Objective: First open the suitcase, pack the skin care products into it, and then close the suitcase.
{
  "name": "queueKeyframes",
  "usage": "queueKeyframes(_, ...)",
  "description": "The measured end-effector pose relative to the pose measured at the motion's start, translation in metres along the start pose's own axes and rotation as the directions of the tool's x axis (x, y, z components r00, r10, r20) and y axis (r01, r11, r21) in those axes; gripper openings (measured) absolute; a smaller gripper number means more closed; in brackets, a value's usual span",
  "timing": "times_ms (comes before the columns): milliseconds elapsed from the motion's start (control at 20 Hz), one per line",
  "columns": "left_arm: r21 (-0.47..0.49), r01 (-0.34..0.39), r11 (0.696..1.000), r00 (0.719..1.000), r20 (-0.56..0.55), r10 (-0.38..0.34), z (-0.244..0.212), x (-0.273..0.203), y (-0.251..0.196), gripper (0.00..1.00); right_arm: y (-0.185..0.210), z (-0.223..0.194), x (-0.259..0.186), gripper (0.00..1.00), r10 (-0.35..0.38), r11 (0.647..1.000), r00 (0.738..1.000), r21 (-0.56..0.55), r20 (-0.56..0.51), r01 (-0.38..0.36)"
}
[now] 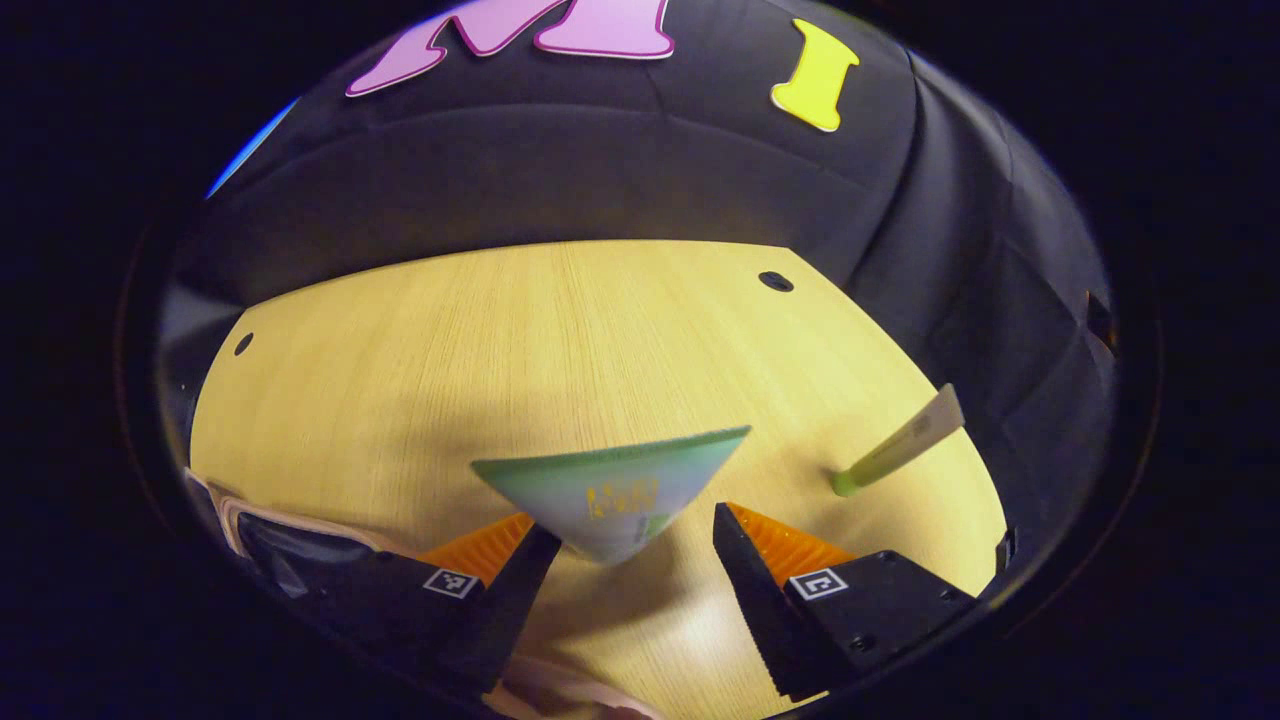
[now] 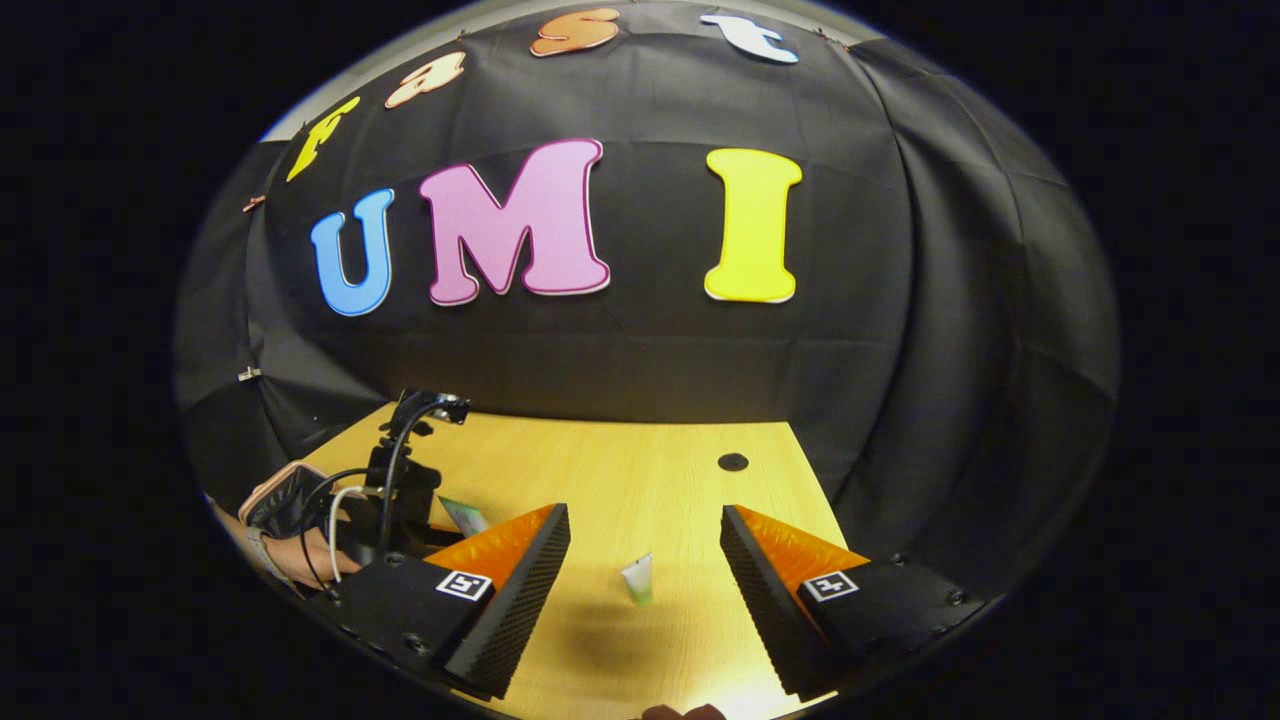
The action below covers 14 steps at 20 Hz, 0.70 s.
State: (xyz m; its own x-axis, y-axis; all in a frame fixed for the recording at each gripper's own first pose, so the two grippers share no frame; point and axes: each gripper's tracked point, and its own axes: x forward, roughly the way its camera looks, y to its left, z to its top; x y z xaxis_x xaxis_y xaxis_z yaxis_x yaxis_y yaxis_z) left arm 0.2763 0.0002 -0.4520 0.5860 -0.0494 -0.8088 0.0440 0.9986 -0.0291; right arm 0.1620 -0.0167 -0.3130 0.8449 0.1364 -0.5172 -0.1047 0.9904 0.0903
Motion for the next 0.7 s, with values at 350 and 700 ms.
queueKeyframes(350,-0.043,-0.009,0.999,1.000,-0.016,0.008,0.013,-0.016,-0.004,0.47,0.007,-0.097,0.058,0.98,0.076,0.997,0.973,0.018,-0.219,-0.074)
queueKeyframes(700,-0.187,0.018,0.982,1.000,-0.015,-0.021,-0.019,-0.148,-0.012,0.50,0.017,-0.169,0.134,0.67,0.137,0.990,0.925,0.025,-0.355,-0.137)
